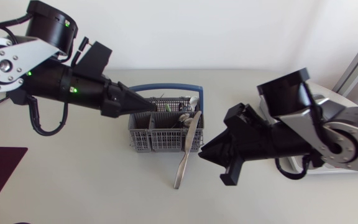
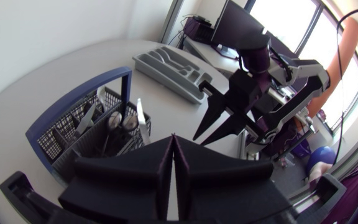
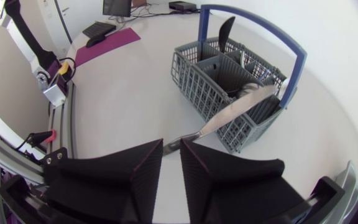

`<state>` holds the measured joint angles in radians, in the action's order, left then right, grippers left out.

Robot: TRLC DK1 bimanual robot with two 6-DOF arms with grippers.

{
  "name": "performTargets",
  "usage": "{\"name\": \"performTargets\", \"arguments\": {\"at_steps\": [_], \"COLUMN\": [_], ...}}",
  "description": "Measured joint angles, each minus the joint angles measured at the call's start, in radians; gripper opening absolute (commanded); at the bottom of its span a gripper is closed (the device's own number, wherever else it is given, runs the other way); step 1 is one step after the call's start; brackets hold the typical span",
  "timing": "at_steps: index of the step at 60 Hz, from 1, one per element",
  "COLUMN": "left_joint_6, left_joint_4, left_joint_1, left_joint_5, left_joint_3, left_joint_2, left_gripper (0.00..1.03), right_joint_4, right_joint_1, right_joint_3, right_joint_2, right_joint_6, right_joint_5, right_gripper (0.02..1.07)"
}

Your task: Sort the cutlery from the basket into the organizer compartments.

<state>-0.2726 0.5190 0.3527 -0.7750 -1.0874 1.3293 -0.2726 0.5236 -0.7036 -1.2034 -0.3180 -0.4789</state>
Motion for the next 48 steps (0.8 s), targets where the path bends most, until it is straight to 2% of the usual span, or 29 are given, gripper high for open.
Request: {"name": "performTargets", "arguments": {"at_steps": [4,6,14,25,44,48], "left_joint_6": [-0.042,-0.058,-0.132,-0.229,-0.216,-0.178], "left_joint_4": [-0.004,-0.01,-0.018,0.023,-0.012,-0.046], "left_joint_1": [0.023,0.04,0.124,0.174,0.273,0.302], "left_joint_5": [0.041,0.061,0.172,0.201,0.203,0.248], "left_joint_3": [0.034,0.053,0.116,0.149,0.158,0.158], "left_joint_2": [0.005,0.011,0.159,0.459,0.48,0.464], "left_gripper": [0.03,0.03,0.03,0.03,0.04,0.06], "right_joint_4": [0.023,0.028,0.038,0.026,0.019,0.019], "right_joint_1": [-0.002,-0.006,-0.021,-0.023,-0.023,-0.022], "right_joint_3": [-0.011,-0.018,-0.083,-0.145,-0.138,-0.117], "right_joint_2": [-0.09,-0.135,-0.363,-0.556,-0.543,-0.495], "right_joint_6": [0.0,0.001,0.024,0.064,0.077,0.08], "right_joint_5": [0.006,0.005,-0.008,-0.018,0.013,0.017], "right_gripper": [0.73,0.76,0.76,0.76,0.76,0.76]}}
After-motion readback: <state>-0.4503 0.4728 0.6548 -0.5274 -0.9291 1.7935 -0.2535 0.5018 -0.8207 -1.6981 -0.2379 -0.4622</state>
